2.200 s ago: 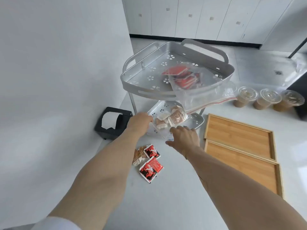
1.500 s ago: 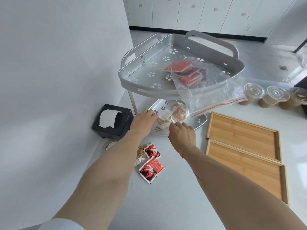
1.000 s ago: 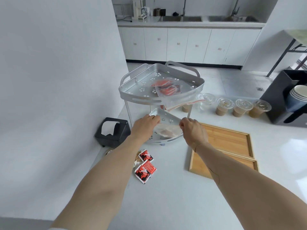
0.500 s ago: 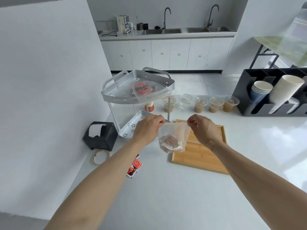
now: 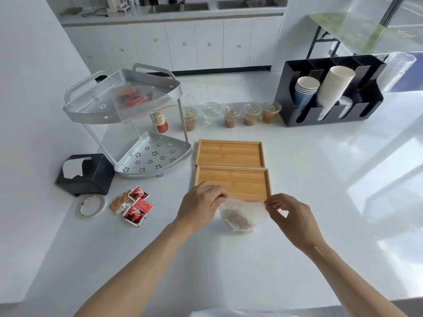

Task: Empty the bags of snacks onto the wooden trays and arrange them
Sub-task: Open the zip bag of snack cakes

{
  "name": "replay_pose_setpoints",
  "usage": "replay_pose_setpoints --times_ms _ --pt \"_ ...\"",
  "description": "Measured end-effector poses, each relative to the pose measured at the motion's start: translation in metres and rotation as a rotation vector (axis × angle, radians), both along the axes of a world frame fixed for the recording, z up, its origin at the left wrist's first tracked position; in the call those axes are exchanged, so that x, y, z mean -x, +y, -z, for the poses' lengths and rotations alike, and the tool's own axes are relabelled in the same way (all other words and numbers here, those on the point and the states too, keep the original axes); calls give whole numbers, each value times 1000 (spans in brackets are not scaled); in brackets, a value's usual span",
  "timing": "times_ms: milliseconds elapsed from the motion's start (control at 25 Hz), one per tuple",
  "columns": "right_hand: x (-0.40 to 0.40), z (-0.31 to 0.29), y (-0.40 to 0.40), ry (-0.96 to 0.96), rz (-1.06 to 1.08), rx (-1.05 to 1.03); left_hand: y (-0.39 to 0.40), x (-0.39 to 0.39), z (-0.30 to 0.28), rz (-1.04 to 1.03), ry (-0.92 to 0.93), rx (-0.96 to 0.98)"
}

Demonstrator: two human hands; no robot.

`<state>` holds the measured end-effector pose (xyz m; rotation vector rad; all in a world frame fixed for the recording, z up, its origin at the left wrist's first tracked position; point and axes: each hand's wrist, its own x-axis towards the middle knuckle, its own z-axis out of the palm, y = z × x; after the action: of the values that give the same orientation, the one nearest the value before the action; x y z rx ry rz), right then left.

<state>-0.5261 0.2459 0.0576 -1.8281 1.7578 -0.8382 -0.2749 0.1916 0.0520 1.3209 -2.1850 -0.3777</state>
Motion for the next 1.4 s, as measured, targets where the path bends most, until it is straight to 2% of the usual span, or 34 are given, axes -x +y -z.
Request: replay_pose_setpoints --times_ms 200,320,400,440,480,600,640,720,880,1000,1240,1400 --pt "11 11 26 40 -46 -32 18 21 18 17 7 -27" --pt "2 14 27 95 -79 -49 22 26 17 5 -3 21" --pt "-7 17 27 164 -88 39 29 31 13 -93 7 39" --pt "-11 19 28 202 -97 99 35 34 11 -187 52 -13" --pt "-14 22 28 236 -105 154 41 38 7 -283 143 -162" --pt "-22 30 33 316 -107 285 52 48 -3 -396 515 -875" --pt "-24 32 35 336 -106 312 55 50 -6 -406 584 -1032" --pt "-27 36 37 351 -103 340 56 52 -9 -433 640 -1147" --pt "-33 36 41 306 -143 300 56 53 -11 -461 634 -1167" --pt "-34 30 42 232 -152 193 56 50 -12 -442 616 -1152" --pt "-30 14 27 -142 -176 -272 53 44 -10 -398 553 -1070" --pt "-29 13 15 -286 -190 -409 55 44 1 -298 503 -964"
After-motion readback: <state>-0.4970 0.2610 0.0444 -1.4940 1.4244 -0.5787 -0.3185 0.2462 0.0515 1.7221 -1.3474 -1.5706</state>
